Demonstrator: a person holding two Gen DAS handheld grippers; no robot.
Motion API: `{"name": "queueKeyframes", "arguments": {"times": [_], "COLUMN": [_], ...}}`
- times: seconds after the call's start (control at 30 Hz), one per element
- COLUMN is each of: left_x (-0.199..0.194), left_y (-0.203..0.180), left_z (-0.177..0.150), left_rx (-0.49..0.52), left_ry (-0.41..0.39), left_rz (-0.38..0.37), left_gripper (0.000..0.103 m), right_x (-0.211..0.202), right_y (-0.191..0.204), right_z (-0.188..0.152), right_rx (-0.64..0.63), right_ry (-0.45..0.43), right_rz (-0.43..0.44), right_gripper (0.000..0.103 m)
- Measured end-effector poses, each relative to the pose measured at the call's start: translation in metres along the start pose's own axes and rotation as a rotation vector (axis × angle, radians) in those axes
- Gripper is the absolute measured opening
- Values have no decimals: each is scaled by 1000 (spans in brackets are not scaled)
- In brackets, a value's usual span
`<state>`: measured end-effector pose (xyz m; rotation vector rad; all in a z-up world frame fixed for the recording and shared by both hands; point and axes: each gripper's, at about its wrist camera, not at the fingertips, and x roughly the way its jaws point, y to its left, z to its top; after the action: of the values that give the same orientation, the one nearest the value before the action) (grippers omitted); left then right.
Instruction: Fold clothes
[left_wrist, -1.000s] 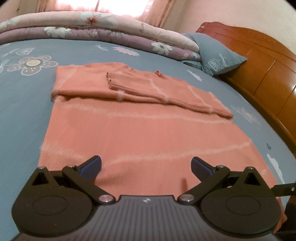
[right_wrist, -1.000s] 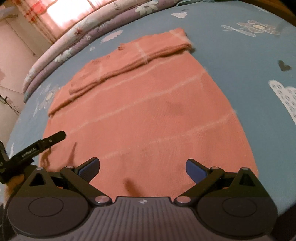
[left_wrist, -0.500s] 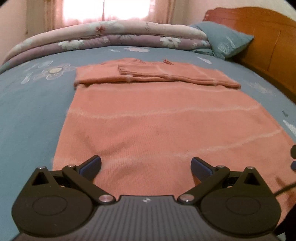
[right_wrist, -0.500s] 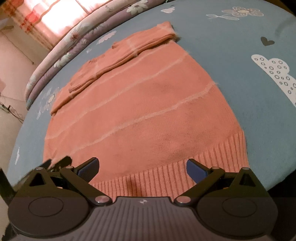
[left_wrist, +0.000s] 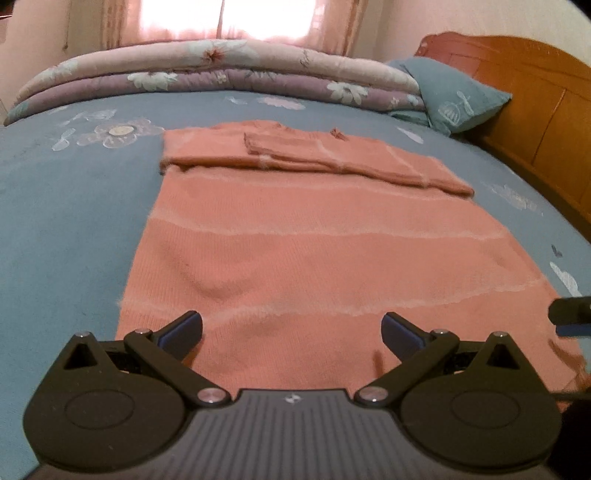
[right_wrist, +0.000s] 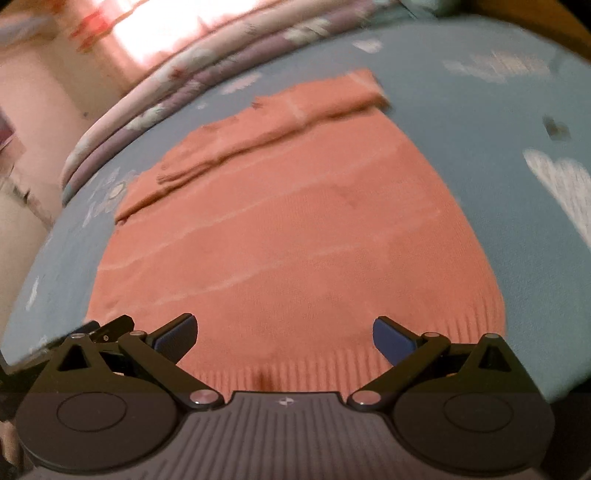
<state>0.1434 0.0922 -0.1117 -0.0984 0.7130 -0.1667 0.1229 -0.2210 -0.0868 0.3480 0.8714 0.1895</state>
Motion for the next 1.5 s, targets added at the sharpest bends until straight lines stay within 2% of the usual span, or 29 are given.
{"name": "queueKeyframes", "arguments": {"times": [0.13,0.2,0.27,0.33,0.4,0.47,0.53,0.63,0.73,0.83,0.93,1.03,1.13,1.2,1.3,1.4,1.5], "left_x": [-17,-21,-25,-27,-31,-31,-32,-30,-28,-28,-27,-30,-31,-32,-23,-2,32], "left_y": [17,33,49,64,78,84,89,90,89,88,85,82,72,65,44,24,20], "left_z": [7,9,12,13,13,13,13,13,14,13,12,12,13,13,25,50,68], "left_rx": [-34,-83,-133,-199,-268,-292,-316,-318,-311,-304,-296,-292,-248,-217,-115,-4,-30], "left_ry": [-92,-126,-160,-172,-189,-197,-204,-195,-197,-196,-192,-218,-269,-302,-307,-265,-106], "left_rz": [56,132,207,237,240,250,260,252,249,242,226,179,61,-17,-121,-198,-206], "left_gripper": [102,102,102,102,102,102,102,102,102,102,102,102,102,102,102,102,102], "right_x": [13,26,49,77,103,126,145,163,146,121,92,62,44,43,43,43,43], "right_y": [37,54,71,86,98,105,110,109,98,96,98,89,68,55,50,50,48], "right_z": [27,43,61,77,88,94,93,79,57,28,2,-18,-32,-37,-40,-40,-41], "right_rx": [-192,-262,-289,-312,-335,-356,-395,-439,-410,-454,-518,-476,-373,-312,-313,-329,-335], "right_ry": [-59,-82,-79,-56,-58,-53,-46,11,-24,-35,-49,-108,-156,-139,-134,-137,-136], "right_rz": [-44,-46,-41,-44,-76,-119,-150,-192,-167,-167,-163,-137,-131,-112,-100,-86,-71], "right_gripper": [103,103,103,103,103,103,103,103,103,103,103,103,103,103,103,103,103]}}
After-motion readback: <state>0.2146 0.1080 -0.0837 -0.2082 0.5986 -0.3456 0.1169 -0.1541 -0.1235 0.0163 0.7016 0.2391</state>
